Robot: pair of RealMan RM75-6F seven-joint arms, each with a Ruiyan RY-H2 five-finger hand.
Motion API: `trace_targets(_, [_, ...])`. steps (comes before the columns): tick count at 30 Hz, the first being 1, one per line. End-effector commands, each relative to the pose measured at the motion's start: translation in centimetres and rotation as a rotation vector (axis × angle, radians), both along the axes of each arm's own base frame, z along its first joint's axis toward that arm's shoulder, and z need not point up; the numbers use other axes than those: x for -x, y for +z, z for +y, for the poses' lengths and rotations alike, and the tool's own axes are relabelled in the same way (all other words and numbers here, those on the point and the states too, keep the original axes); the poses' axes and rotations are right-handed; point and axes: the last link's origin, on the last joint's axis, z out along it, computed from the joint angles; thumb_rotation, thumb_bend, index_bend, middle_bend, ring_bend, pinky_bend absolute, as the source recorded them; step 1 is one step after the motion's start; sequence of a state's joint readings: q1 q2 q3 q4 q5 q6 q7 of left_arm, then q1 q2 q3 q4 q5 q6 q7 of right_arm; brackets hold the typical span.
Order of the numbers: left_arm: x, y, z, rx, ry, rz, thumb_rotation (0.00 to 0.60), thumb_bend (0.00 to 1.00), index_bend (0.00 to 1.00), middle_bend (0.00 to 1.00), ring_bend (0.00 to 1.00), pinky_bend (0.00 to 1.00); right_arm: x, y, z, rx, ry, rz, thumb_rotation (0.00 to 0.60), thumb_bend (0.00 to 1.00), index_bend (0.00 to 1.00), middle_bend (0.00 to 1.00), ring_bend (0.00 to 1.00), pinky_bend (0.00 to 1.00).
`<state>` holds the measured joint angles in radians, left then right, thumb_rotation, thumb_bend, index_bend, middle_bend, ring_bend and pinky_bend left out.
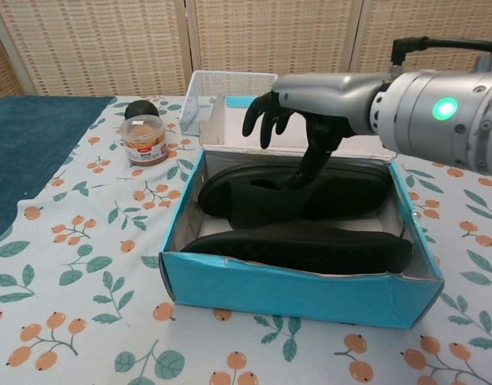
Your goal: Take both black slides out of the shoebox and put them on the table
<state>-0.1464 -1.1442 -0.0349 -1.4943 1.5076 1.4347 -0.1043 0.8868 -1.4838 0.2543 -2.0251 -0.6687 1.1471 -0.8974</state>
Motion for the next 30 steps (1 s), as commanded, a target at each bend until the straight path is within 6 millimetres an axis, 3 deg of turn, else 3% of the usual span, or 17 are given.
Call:
trace_targets(1, [0.0,0.0,0.1,-0.002,0.002,-0.001,0.6,0.44,0.0,0.0,0.0,0.15,-0.2,-0.3,-0.3,0.003,0.0,-0.005,0.6,0.2,0.26,0.36,0.33,0.51])
trace_targets(8, [0.1,0.0,0.2,-0.001,0.006,-0.001,0.6,0.44,0.0,0.0,0.0,0.15,-0.4,-1.1,-0.9,-0.003,0.013,0.035,0.6,0.2,0.29,0.37,0.36,0.52])
trace_targets(30, [0.6,0.2,0.5,-0.002,0.023,-0.005,0.6,0.44,0.0,0.0,0.0,0.15,-1.1,-3.1,-2.6,0.026,0.017,0.094,0.6,0.2,0.24,0.37,0.31,0.51])
